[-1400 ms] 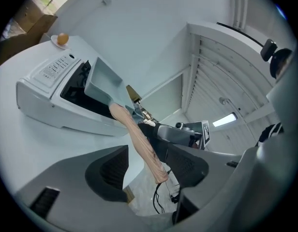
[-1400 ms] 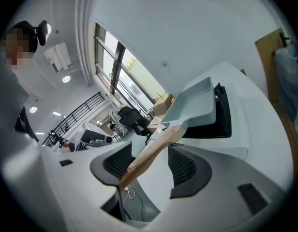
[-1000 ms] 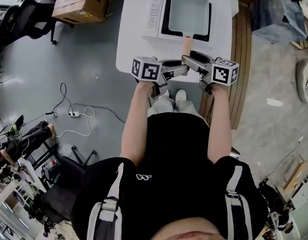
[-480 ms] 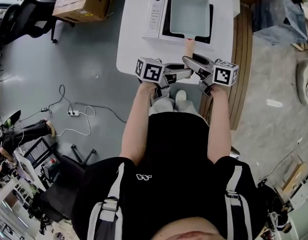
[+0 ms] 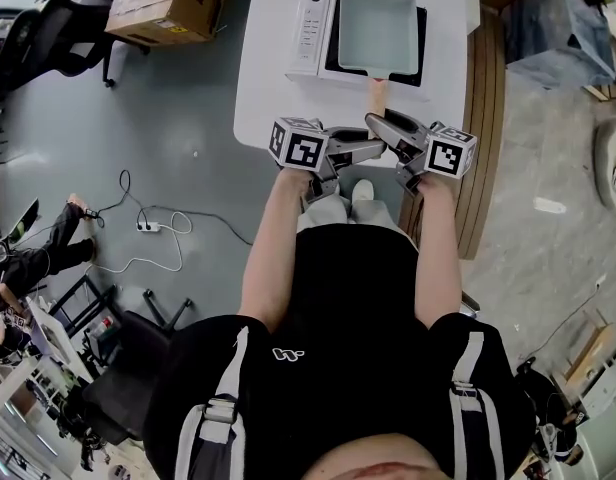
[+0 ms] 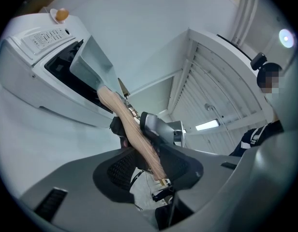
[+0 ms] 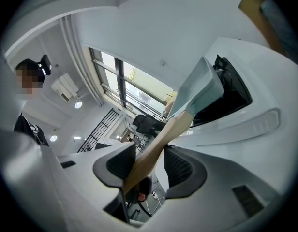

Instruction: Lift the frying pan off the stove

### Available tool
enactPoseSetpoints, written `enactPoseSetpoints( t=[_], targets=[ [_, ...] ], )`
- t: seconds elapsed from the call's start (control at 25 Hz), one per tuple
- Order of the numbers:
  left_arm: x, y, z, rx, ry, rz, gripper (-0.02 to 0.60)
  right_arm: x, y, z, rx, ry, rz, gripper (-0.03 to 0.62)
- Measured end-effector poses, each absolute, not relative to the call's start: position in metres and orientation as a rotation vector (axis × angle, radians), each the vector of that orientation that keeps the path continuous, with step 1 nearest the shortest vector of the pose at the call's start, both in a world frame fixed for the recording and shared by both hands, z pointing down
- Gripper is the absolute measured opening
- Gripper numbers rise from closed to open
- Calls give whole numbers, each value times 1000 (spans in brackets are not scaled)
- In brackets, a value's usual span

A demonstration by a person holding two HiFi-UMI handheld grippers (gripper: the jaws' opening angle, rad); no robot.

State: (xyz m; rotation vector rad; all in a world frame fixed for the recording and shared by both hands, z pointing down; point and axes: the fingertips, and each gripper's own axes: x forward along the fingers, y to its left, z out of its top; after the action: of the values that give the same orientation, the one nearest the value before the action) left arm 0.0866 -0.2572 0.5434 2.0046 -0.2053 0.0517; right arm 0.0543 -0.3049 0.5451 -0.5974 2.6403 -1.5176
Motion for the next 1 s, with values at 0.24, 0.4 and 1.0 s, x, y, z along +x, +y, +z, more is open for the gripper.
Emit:
enactPoseSetpoints(
  t=[0.24,0.4,1.0],
  targets=[
    [80,-251,532,2048,-210,60,164,48,-300,530,-588,2637,-1435,192],
    [75,-248,517,2094,-209,67,164,43,-297,513,-573,2660,-1377,192],
    [66,-219,473,2207,-146,92,166,35,-271,465,-607,2670,-1252,190]
  ],
)
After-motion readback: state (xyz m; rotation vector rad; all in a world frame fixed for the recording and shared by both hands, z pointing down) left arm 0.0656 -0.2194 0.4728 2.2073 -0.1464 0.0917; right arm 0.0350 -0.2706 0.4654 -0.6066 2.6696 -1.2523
